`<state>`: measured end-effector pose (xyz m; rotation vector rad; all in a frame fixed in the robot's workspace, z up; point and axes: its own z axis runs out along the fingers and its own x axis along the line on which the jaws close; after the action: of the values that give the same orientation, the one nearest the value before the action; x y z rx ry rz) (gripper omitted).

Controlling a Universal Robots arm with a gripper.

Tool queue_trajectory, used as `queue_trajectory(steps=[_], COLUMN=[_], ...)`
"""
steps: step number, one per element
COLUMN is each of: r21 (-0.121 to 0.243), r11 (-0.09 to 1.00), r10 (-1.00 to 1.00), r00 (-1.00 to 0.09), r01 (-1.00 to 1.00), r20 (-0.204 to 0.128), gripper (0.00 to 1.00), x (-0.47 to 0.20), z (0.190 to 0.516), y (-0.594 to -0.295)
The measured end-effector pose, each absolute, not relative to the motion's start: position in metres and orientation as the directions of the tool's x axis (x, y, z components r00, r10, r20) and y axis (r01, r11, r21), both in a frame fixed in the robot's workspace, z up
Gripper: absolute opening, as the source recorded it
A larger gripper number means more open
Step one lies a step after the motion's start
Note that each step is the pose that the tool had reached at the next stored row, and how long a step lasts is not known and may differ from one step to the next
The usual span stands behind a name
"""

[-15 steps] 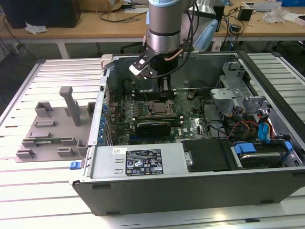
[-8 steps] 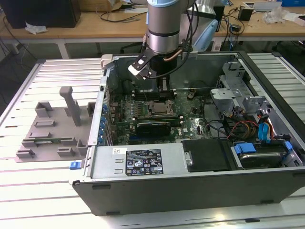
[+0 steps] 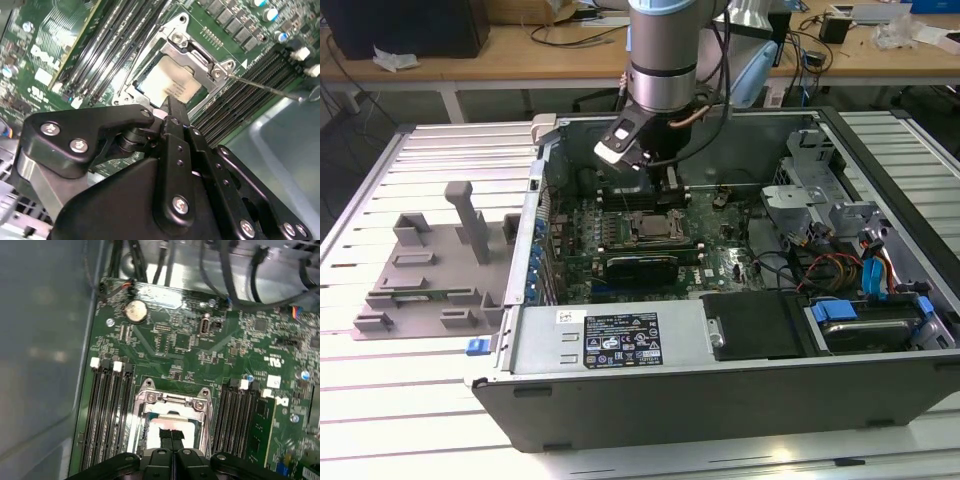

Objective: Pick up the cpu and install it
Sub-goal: 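Close the cpu cover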

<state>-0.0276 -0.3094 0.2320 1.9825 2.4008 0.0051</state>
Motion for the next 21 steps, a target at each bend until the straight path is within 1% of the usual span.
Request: queue_trajectory(steps=[3, 5, 17, 18, 21], r21=[0.020, 0.019, 0.010, 0.008, 0.007], r11=[0.258, 0.327, 0.527, 0.568, 0.627], r10=[0.966, 0.945, 0.849, 0.822, 0.779], r00=[-0.257, -0.327, -0.526, -0.567, -0.626], r01=[0.966, 0.945, 0.850, 0.823, 0.779], r20=[-0.021, -0.024, -0.043, -0.046, -0.048], gripper=[0.11, 0.11, 0.11, 0.11, 0.11], x=[-0.0277, -0.0277, -0.0277, -0.0277, -0.0276], z=[0.2320, 0.2320, 0.2320, 0.2320, 0.2319], y=[-0.3094, -0.3094, -0.3091, -0.3090, -0.3090])
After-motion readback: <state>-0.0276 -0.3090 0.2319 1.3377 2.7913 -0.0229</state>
